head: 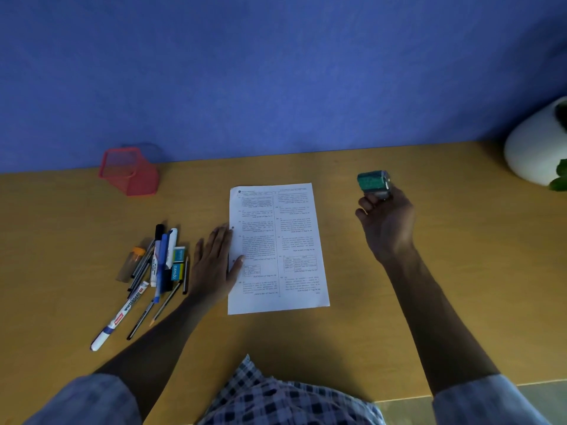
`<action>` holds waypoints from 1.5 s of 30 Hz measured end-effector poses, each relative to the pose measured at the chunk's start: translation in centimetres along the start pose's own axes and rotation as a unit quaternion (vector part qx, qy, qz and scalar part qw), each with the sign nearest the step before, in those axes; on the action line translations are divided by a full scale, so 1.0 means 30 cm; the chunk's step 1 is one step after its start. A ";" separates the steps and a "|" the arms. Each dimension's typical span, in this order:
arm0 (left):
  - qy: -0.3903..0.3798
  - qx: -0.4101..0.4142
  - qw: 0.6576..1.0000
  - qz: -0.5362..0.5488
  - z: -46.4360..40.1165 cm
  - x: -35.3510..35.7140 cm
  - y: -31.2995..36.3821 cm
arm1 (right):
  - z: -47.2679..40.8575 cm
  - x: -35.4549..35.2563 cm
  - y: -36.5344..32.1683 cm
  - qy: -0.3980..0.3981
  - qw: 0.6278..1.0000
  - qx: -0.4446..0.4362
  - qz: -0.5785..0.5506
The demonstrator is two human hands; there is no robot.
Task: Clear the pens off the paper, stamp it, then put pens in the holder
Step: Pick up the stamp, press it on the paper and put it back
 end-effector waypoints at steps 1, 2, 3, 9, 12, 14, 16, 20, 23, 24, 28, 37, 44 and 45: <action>0.000 0.001 1.000 0.000 0.000 0.000 -0.001 | 0.016 0.011 0.000 -0.019 1.000 0.009 -0.018; 0.000 0.001 1.000 0.000 -0.001 0.001 -0.001 | 0.033 0.020 0.001 -0.036 0.999 0.016 -0.031; 0.000 0.002 1.000 0.001 -0.001 0.002 -0.001 | 0.049 0.027 0.001 -0.050 0.998 0.022 -0.043; -0.002 0.004 1.000 0.001 -0.002 0.012 -0.006 | 0.131 0.079 0.002 -0.110 0.987 0.053 -0.109; -0.001 0.004 1.000 -0.002 -0.003 0.012 -0.005 | 0.162 0.098 0.000 -0.137 0.980 0.064 -0.132; 0.000 0.003 1.000 -0.004 -0.003 0.012 -0.004 | 0.181 0.109 -0.006 -0.154 0.975 0.065 -0.146; 0.001 0.004 1.000 -0.002 -0.002 0.011 -0.001 | 0.197 0.122 -0.011 -0.170 0.970 0.065 -0.159; -0.001 0.005 1.000 -0.001 -0.001 0.013 -0.001 | 0.218 0.124 -0.014 -0.175 0.967 0.064 -0.175; -0.001 0.005 1.000 -0.001 -0.002 0.014 0.000 | 0.224 0.115 -0.009 -0.173 0.966 0.063 -0.179; -0.001 0.005 1.000 0.000 -0.002 0.014 0.001 | 0.225 0.111 -0.007 -0.173 0.967 0.063 -0.176; -0.001 0.003 1.000 0.000 -0.002 0.012 0.002 | 0.215 0.077 0.017 -0.141 0.978 0.060 -0.144; 0.001 0.008 1.000 0.006 0.002 0.000 0.012 | 0.230 -0.067 0.121 -0.023 0.997 0.069 -0.033; 0.001 0.008 1.000 0.007 -0.002 -0.003 0.014 | 0.285 -0.139 0.211 0.018 0.995 0.073 0.064; 0.001 0.008 1.000 0.007 -0.002 -0.003 0.013 | 0.291 -0.150 0.224 0.018 0.993 0.071 0.092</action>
Point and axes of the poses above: each hand's wrist, its own z-axis away from the middle knuckle, its own x-axis out of the palm, y = z × x, the point moved 6 cm from there along -z, towards the middle knuckle, and after that the axes turned 1 degree about -y, right-handed, at the moved point
